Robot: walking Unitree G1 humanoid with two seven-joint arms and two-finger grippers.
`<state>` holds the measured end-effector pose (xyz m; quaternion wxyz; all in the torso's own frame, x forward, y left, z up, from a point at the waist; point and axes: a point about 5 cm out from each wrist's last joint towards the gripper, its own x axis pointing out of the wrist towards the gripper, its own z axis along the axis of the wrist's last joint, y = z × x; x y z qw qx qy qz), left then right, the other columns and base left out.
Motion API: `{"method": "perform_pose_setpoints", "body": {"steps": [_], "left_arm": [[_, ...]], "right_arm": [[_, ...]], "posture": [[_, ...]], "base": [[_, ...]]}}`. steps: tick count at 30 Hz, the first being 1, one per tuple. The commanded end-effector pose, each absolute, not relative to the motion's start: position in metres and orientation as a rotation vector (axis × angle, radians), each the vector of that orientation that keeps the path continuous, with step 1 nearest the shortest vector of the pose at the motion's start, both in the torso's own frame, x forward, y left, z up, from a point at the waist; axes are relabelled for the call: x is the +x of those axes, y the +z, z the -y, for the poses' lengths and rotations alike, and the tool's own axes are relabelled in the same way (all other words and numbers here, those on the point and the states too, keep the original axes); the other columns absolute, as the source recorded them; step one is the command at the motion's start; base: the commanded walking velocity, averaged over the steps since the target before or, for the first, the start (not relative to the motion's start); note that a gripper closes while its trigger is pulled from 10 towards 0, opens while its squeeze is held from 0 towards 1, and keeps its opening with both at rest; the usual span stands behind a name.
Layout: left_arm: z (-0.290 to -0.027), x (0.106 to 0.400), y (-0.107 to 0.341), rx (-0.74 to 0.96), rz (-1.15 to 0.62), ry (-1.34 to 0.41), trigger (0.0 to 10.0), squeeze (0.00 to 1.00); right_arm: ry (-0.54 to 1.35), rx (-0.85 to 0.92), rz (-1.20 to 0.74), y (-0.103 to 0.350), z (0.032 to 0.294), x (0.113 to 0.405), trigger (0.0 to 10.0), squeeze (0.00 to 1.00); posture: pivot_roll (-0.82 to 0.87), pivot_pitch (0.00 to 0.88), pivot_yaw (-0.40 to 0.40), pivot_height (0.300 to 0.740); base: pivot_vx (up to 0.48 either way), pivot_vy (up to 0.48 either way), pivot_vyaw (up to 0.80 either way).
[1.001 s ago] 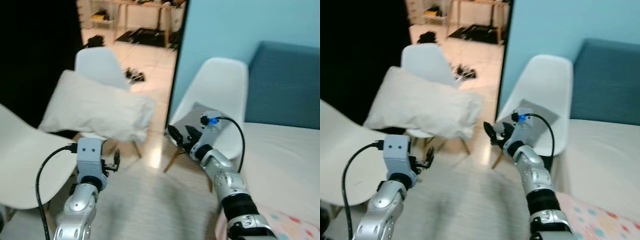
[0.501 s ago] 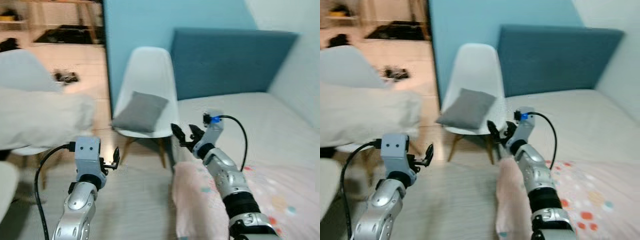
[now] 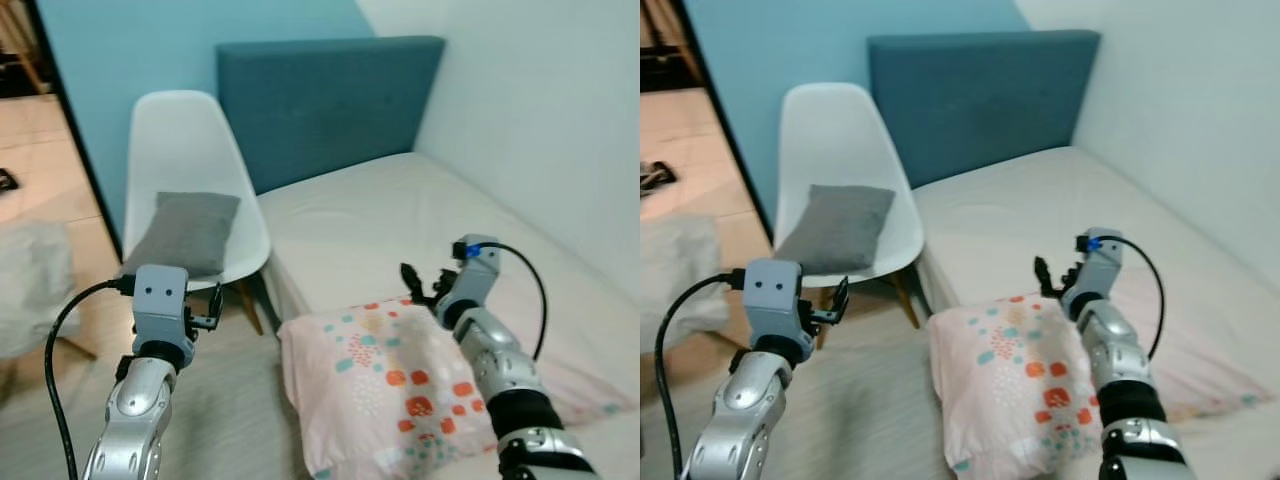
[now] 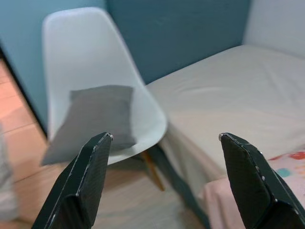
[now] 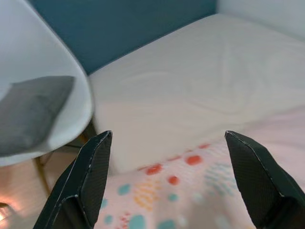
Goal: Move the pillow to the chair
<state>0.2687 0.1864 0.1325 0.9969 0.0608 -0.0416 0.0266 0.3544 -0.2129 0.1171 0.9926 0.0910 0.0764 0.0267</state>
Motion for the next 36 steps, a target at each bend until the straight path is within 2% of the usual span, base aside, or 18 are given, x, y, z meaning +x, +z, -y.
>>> {"method": "perform_pose_setpoints", "body": {"steps": [1,24,29,36], "left_arm": [[-0.19,0.268,0.125,0.146,0.055,0.065,10.0,0.0],[-0.192,0.267,0.123,0.145,0.061,0.085,10.0,0.0],[-0.195,0.267,0.123,0.171,0.065,0.099,10.0,0.0],[-0.195,0.266,0.123,0.177,0.062,0.109,10.0,0.0]], "right_arm": [[0.031,0.183,-0.17,0.115,0.215,0.356,10.0,0.0],[0.088,0.196,-0.217,0.11,0.204,0.357,10.0,0.0],[0.147,0.267,-0.176,0.118,0.195,0.359,10.0,0.0],[0.106,0.317,-0.245,0.113,0.197,0.363,10.0,0.0]], "posture": [[0.0,0.0,-0.081,0.74],[-0.01,0.0,-0.086,0.74],[-0.01,0.0,-0.086,0.74],[-0.01,0.0,-0.085,0.715]], "base": [[0.0,0.0,-0.79],[0.0,0.0,-0.78],[0.0,0.0,0.0],[0.0,0.0,0.0]]}}
